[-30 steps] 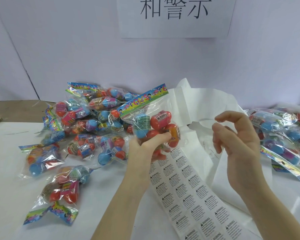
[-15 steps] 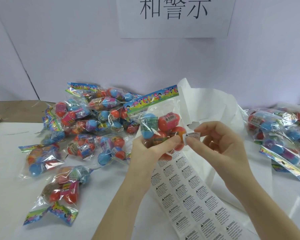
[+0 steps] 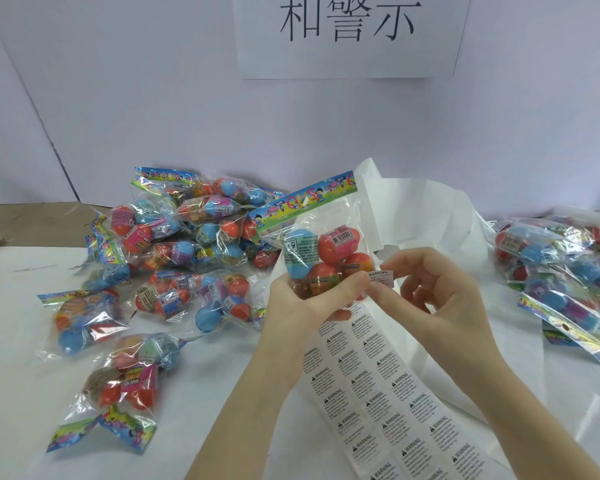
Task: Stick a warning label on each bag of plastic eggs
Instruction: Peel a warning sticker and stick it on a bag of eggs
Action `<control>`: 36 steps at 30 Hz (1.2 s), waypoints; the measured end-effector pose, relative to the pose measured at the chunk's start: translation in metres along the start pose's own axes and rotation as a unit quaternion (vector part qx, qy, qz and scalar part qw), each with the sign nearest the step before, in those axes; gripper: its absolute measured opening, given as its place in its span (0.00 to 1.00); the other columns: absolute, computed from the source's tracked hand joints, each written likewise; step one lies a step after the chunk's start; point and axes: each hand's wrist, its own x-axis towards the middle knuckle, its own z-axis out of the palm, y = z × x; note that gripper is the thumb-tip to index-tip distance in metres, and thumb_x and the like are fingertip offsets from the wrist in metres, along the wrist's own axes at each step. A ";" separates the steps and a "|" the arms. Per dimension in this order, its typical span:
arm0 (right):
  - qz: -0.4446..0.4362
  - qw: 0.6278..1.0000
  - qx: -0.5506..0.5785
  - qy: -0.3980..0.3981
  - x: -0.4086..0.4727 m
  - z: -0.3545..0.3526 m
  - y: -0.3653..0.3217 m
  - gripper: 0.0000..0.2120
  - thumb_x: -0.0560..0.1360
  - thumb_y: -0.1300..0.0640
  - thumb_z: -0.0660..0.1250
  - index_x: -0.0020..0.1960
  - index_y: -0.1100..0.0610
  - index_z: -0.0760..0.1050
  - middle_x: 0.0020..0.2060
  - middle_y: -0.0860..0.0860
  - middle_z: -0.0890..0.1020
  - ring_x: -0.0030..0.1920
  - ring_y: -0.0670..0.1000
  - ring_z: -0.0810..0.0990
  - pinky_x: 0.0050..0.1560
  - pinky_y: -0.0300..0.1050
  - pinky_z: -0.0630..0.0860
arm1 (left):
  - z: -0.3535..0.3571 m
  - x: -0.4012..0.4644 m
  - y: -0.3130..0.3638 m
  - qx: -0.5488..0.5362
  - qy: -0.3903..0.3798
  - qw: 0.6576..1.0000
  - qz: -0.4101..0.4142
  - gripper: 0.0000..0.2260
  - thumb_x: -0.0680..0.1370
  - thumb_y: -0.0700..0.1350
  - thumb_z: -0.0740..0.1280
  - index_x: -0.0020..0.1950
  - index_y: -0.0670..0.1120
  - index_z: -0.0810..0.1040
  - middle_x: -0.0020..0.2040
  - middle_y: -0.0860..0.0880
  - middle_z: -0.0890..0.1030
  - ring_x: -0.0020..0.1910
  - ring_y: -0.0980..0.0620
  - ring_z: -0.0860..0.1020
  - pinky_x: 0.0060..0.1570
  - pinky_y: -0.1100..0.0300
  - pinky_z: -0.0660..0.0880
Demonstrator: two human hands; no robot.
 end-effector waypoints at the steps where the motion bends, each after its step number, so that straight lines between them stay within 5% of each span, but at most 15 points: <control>1: -0.002 1.000 -0.001 -0.002 0.000 0.000 0.000 0.15 0.67 0.63 0.74 0.39 0.43 0.77 0.33 0.41 0.79 0.30 0.42 0.67 0.32 0.30 0.66 | 0.000 0.000 0.000 0.004 -0.001 1.000 0.001 0.07 0.61 0.43 0.76 0.33 0.55 0.84 0.31 0.53 0.83 0.31 0.59 0.80 0.31 0.68 0.75; 11: 0.006 0.999 0.004 0.036 0.000 0.002 0.000 0.08 0.67 0.54 0.68 0.39 0.40 0.81 0.33 0.44 0.81 0.30 0.44 0.70 0.32 0.38 0.69 | -0.001 0.003 -0.003 0.012 0.039 0.999 0.011 0.05 0.68 0.35 0.74 0.40 0.43 0.81 0.30 0.51 0.82 0.30 0.57 0.80 0.28 0.67 0.74; 16: 0.005 0.999 -0.003 0.044 0.000 0.003 0.002 0.15 0.72 0.60 0.70 0.38 0.38 0.82 0.31 0.45 0.78 0.27 0.43 0.66 0.30 0.37 0.66 | -0.002 0.004 -0.003 0.004 0.039 0.999 0.014 0.04 0.67 0.36 0.74 0.38 0.43 0.81 0.30 0.50 0.82 0.31 0.55 0.81 0.28 0.67 0.74; 19: 0.016 0.999 0.022 0.043 0.000 0.004 0.000 0.07 0.67 0.50 0.70 0.40 0.38 0.82 0.36 0.51 0.80 0.27 0.44 0.65 0.30 0.36 0.66 | -0.001 0.003 -0.002 -0.008 0.036 0.999 0.002 0.05 0.61 0.43 0.76 0.34 0.45 0.83 0.31 0.49 0.83 0.31 0.54 0.81 0.29 0.67 0.74; 25: 0.048 0.997 0.046 0.041 0.003 0.000 0.001 0.16 0.60 0.43 0.70 0.47 0.42 0.81 0.35 0.41 0.78 0.27 0.43 0.67 0.29 0.32 0.67 | -0.001 0.001 -0.001 -0.047 0.024 0.998 -0.015 0.11 0.55 0.41 0.80 0.35 0.45 0.83 0.32 0.48 0.83 0.30 0.56 0.80 0.30 0.68 0.74; 28: 0.063 0.997 0.040 0.028 0.003 0.001 0.003 0.18 0.60 0.43 0.69 0.50 0.44 0.79 0.37 0.41 0.81 0.30 0.42 0.71 0.29 0.30 0.68 | -0.001 -0.001 0.002 -0.040 -0.003 0.999 -0.008 0.05 0.62 0.43 0.74 0.34 0.52 0.85 0.32 0.51 0.83 0.33 0.58 0.81 0.32 0.69 0.74; 36: 0.091 0.993 0.062 -0.044 0.002 0.002 0.002 0.09 0.67 0.45 0.68 0.43 0.46 0.84 0.34 0.45 0.83 0.31 0.43 0.75 0.29 0.33 0.69 | -0.002 -0.002 0.002 -0.003 -0.027 1.000 -0.008 0.07 0.61 0.43 0.75 0.37 0.53 0.85 0.35 0.51 0.84 0.35 0.58 0.80 0.33 0.69 0.74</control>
